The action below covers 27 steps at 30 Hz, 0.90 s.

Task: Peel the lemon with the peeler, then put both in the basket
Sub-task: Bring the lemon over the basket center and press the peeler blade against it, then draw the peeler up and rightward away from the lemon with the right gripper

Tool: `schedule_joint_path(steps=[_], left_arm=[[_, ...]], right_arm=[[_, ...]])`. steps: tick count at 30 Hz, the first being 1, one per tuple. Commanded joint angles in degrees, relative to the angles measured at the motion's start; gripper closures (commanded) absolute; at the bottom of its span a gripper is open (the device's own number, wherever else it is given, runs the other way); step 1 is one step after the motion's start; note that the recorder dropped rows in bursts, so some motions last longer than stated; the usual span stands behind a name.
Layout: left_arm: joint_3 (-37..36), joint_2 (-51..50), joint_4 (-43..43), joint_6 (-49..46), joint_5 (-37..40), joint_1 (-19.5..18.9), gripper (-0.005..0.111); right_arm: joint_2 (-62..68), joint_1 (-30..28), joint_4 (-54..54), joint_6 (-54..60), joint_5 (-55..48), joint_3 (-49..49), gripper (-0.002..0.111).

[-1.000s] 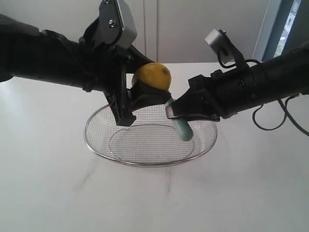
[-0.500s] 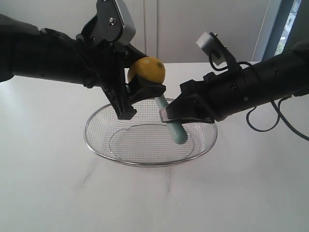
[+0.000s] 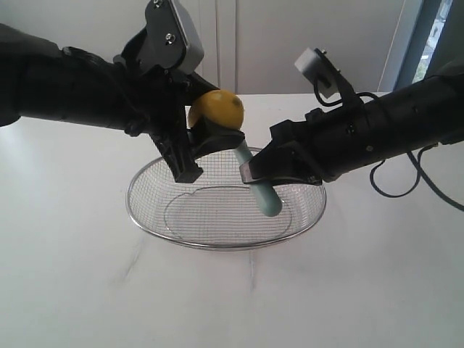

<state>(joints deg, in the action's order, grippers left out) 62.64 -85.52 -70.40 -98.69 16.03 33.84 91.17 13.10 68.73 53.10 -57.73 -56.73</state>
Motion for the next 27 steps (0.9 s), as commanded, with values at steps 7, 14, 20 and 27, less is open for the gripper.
schedule_joint_path(steps=[7, 14, 20, 27], left_arm=[[-0.97, 0.22, -1.03, 0.79, -1.35, 0.12, 0.107], [-0.97, 0.22, 1.13, 1.47, -1.26, 0.12, 0.107], [-0.97, 0.22, 1.13, 1.47, -1.26, 0.12, 0.107], [-0.97, 0.22, 1.13, 1.47, -1.41, 0.12, 0.107]], right_arm=[[-0.26, -0.01, 0.12, 0.21, -0.63, 0.12, 0.108], [-1.42, -0.01, 0.22, 0.21, -0.62, 0.12, 0.108], [-1.48, -0.01, 0.22, 0.21, -0.62, 0.12, 0.108], [-1.48, -0.01, 0.22, 0.21, -0.62, 0.12, 0.108]])
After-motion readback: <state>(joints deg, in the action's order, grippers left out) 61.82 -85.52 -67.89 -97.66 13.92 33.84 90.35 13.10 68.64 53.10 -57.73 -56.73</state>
